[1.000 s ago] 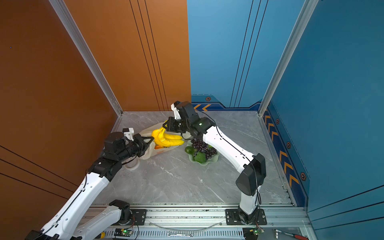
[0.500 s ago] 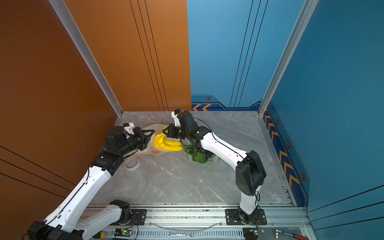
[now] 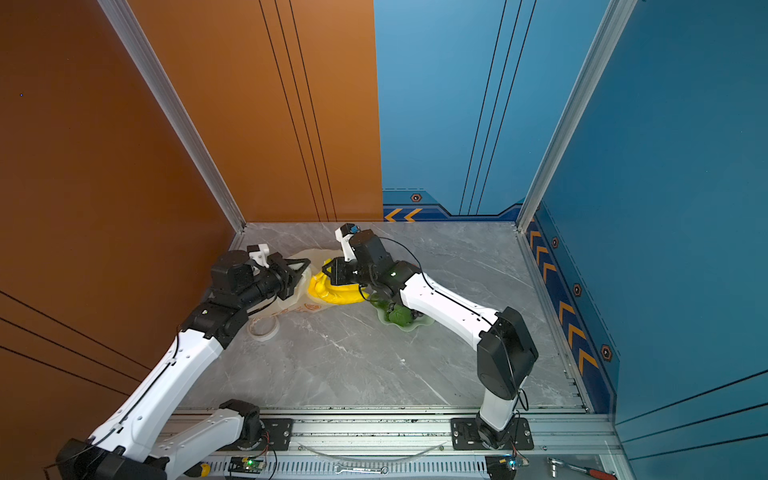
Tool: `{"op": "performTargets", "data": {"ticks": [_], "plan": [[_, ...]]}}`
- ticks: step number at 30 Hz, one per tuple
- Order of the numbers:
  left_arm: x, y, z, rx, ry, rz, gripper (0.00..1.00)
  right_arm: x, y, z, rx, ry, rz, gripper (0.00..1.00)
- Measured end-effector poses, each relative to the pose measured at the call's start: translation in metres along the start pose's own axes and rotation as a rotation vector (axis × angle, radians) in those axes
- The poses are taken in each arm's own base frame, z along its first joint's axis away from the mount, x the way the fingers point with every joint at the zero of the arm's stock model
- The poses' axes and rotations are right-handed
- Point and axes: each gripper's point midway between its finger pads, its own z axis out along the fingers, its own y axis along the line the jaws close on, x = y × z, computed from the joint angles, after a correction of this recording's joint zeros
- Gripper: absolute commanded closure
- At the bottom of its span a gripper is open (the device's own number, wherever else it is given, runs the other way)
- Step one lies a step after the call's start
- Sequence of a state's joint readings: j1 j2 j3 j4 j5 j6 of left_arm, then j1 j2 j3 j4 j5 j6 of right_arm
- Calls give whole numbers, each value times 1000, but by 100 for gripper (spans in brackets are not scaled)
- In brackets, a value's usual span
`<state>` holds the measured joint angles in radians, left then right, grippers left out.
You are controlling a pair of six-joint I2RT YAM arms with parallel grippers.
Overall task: Place the fruits into the plastic bag
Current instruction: 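Carry the bananas into the bag mouth held by the left gripper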
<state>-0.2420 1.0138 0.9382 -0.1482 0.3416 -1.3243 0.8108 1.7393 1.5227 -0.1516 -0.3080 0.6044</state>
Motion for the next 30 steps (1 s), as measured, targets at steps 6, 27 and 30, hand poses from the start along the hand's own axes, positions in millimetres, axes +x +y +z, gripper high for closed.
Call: {"op": "performTargets", "data": {"ticks": [6, 27, 30], "plan": [[-2, 9, -5, -32, -8, 3, 100, 19, 15, -6, -27, 37, -52, 91], [38, -1, 0, 4, 158, 132, 100, -29, -30, 62, 82, -107, 305, 93], [51, -3, -1, 17, 218, 133, 100, -53, -25, 59, 46, -204, 343, 93]]}}
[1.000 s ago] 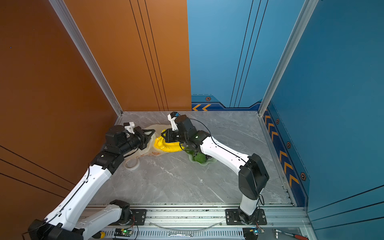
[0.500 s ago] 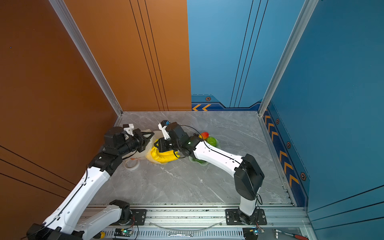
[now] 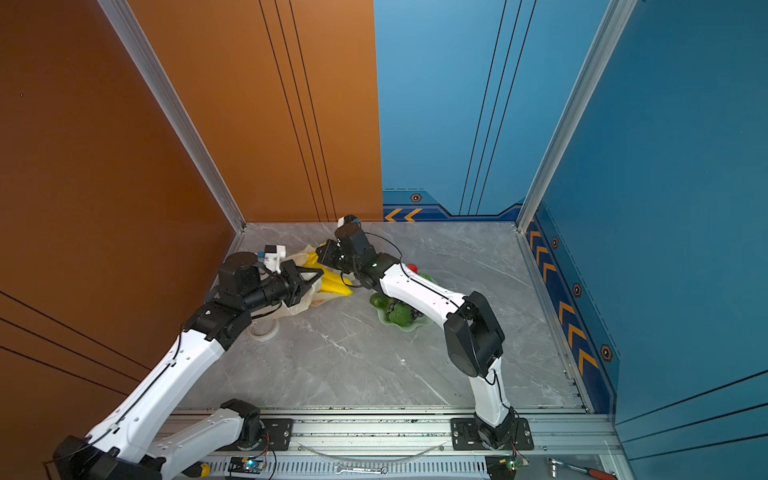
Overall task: Place the fruits into the plastic bag
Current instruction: 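Carry the bananas into the bag mouth held by the left gripper, then open the right gripper to drop the bananas inside the bag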
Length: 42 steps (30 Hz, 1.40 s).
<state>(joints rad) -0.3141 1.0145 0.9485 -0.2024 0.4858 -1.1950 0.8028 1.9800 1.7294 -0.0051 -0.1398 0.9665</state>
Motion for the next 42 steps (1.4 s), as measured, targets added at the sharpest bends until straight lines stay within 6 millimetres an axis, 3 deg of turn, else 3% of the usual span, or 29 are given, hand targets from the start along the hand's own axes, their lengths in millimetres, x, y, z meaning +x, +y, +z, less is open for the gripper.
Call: {"op": "performTargets", "data": {"ticks": [9, 14, 19, 23, 29, 31, 36, 38, 39, 42], "plan": [[-5, -16, 7, 85, 6, -14, 100, -39, 24, -20, -132, -149, 142, 93], [-12, -23, 16, 123, 0, -26, 100, -46, 27, -23, -190, -178, 224, 93], [-18, -41, 15, 197, -14, -35, 100, -41, 33, -18, -247, -179, 295, 94], [-27, -44, 10, 219, -33, -43, 100, -29, 26, 0, -274, -162, 363, 95], [-39, -44, -4, 240, -74, -35, 100, 23, -10, 34, -168, -55, 381, 95], [-41, -40, -11, 242, -89, -35, 100, 40, -19, 38, -123, -13, 373, 86], [-44, -22, -20, 234, -116, -57, 100, 62, -27, 46, -72, 72, 338, 36], [-44, -14, -21, 227, -116, -74, 100, 67, -29, 51, -59, 97, 320, 22], [-45, -11, -22, 223, -117, -81, 100, 69, -30, 51, -51, 108, 312, 16], [-48, -2, -25, 214, -126, -100, 100, 71, -29, 51, -35, 134, 277, 15]]}}
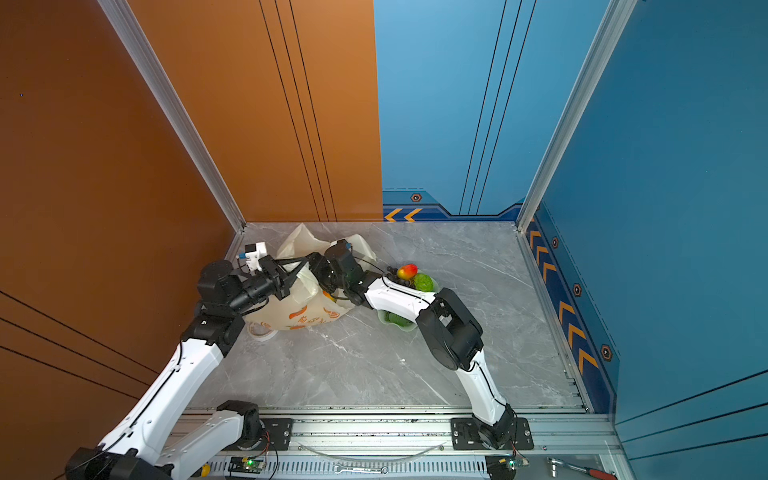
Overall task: Place the fruits into the plastic bag
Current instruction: 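Open the right gripper to drop the bananas inside the bag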
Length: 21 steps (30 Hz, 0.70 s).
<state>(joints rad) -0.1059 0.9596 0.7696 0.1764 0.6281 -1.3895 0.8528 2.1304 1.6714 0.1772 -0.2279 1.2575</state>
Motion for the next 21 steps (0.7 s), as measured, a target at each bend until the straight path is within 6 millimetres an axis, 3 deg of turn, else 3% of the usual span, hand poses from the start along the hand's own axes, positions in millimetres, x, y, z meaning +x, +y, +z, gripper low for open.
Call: {"op": "performTargets", "data": {"ticks": [4, 9, 13, 14, 21], "plan": [[-5, 5, -7, 2, -15, -11, 100, -2, 1, -5, 33, 12, -57, 14], [-6, 14, -14, 1, -23, -27, 100, -10, -2, -29, 116, 29, -122, 13], [-7, 17, -18, -5, -27, -34, 100, -22, 8, -62, 173, 16, -192, 8], [-7, 17, -20, -4, -28, -32, 100, -25, 12, -71, 184, 11, -212, 2], [3, 24, -30, -49, -12, -25, 100, -49, 27, -121, 231, -34, -310, 0]]}}
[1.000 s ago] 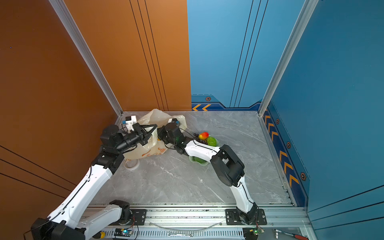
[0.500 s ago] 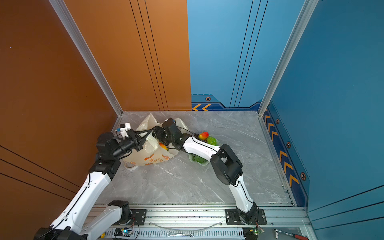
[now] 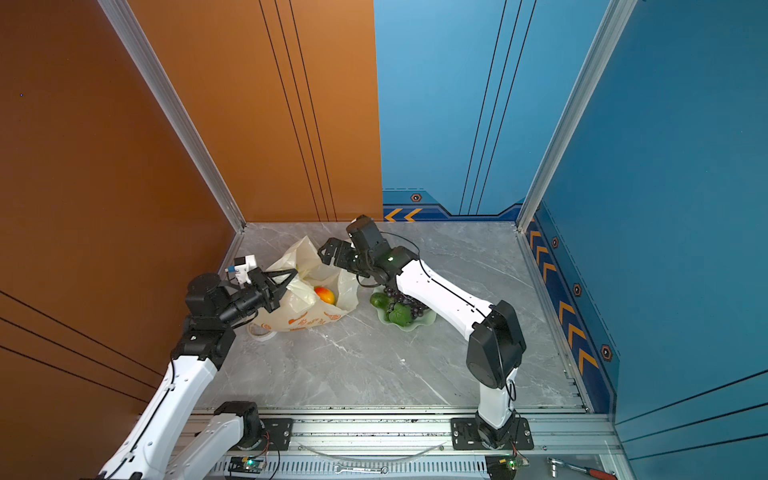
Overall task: Place the fruits into the plastic bag
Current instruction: 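Open the right gripper to drop the bananas inside the bag, then move the right gripper back over the grapes on the plate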
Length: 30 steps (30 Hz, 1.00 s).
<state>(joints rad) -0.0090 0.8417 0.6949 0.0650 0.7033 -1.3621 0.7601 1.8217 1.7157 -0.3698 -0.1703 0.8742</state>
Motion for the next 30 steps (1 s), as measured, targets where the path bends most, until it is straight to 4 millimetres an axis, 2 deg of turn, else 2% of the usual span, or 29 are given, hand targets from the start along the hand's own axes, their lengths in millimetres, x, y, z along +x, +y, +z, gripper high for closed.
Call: {"op": "performTargets", "data": {"ticks": [4, 7, 10, 12, 15, 17, 20, 26, 30], "plan": [[5, 9, -3, -58, 18, -6, 100, -15, -12, -19, 53, -17, -48, 0], [11, 16, -8, -114, 35, -6, 100, -28, -13, -37, 100, -28, -111, 0], [17, 20, -14, -167, 52, 2, 100, -38, -14, -62, 146, -34, -162, 0], [21, 21, -19, -193, 63, 10, 100, -42, -23, -81, 188, -26, -183, 0], [26, 24, -23, -227, 79, 16, 100, -45, -51, -109, 293, -6, -206, 0], [29, 29, -26, -253, 90, 13, 100, -42, -72, -122, 371, 27, -221, 0], [32, 34, -28, -283, 105, 14, 100, -29, -98, -132, 466, 98, -250, 0], [32, 35, -29, -308, 117, 30, 100, 7, -151, -131, 588, 278, -263, 7], [32, 38, -29, -319, 122, 33, 100, 21, -172, -122, 631, 359, -277, 14]]}}
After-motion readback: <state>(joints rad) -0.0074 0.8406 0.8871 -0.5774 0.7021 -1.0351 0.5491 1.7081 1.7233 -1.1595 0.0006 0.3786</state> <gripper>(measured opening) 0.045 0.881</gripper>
